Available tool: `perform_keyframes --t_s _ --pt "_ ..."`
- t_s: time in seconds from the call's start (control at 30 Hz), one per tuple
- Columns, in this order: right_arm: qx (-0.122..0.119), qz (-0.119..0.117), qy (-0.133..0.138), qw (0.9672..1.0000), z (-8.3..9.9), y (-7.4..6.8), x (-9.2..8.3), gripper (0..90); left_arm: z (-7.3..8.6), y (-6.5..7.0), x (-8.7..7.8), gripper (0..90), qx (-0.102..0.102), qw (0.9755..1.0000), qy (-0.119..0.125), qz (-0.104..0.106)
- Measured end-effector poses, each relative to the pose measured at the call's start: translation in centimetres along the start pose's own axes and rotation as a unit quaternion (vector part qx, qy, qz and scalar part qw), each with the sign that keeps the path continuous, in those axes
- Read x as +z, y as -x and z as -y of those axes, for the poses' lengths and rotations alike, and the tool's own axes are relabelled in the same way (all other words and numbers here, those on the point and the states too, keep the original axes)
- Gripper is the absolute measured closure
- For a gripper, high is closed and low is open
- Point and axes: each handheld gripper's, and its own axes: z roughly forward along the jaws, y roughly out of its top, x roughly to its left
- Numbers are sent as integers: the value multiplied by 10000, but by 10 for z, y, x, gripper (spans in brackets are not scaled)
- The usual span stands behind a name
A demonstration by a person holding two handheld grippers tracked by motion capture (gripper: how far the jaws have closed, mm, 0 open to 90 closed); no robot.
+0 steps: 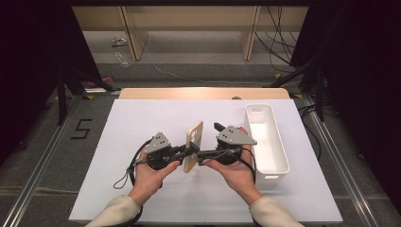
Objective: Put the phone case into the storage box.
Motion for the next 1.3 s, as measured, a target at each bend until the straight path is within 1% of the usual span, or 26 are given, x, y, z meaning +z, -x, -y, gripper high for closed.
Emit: perform_keyframes --t_s 0.03,0.13,0.2,0.33,0.6,0.67,0.73,0.97,1.1,1.3 --pt "26 9 -21 10000 0 0 1 3 0 1 0 799 6 10000 11 21" --pt "90 -68 -43 9999 1 1 3 3 0 2 0 800 43 10000 4 74" --pt "125 -172 -48 9998 1 1 5 3 -1 3 0 800 62 9999 12 120" --pt "178 -262 -84 9995 2 2 7 4 -1 4 0 801 102 9998 26 189" --pt "322 -393 -129 9986 4 7 9 17 -2 6 0 802 138 9993 30 343" --pt "338 -381 -142 9986 4 9 10 20 -2 6 -1 802 146 9992 29 378" --pt "389 -449 -162 9981 4 11 10 21 -2 6 -1 803 153 9990 29 421" --pt "419 -565 -177 9974 4 12 10 32 -3 6 -1 804 157 9981 29 589" --pt "429 -594 -161 9972 4 12 10 43 -3 7 -1 804 144 9980 20 607" --pt "432 -574 -120 9973 3 12 9 55 -3 7 -1 804 124 9980 33 619"
